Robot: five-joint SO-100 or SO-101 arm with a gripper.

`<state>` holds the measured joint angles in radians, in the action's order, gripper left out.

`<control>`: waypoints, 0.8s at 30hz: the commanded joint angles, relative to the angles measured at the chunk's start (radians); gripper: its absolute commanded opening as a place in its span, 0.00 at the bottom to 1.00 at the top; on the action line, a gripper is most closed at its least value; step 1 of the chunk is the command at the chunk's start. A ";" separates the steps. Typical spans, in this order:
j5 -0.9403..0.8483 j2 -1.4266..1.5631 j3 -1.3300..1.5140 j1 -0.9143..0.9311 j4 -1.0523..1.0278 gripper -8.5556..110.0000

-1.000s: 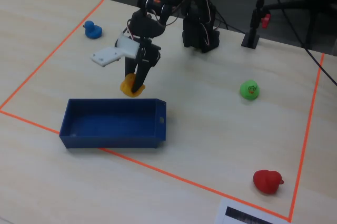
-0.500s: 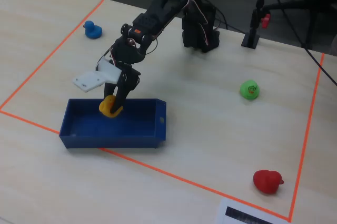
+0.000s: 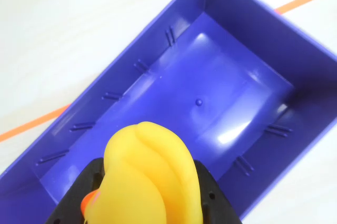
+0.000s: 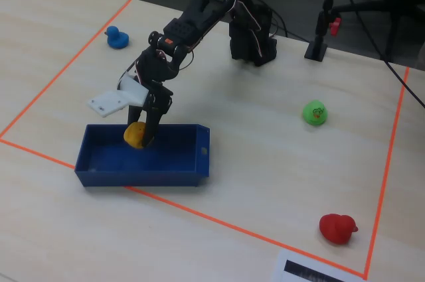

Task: Grasp yellow duck and put it into box.

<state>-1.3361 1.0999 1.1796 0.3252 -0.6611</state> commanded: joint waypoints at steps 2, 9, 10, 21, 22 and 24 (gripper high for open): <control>0.005 0.069 -0.058 0.009 -0.015 0.24; 0.002 0.095 -0.066 0.008 -0.078 0.35; 0.000 0.101 -0.066 0.008 -0.092 0.37; 0.012 0.144 -0.074 0.005 -0.121 0.44; 0.015 0.149 -0.074 0.006 -0.118 0.43; 0.034 0.167 -0.074 0.012 -0.107 0.41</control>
<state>-1.3238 1.1582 1.1796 0.3283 -0.7839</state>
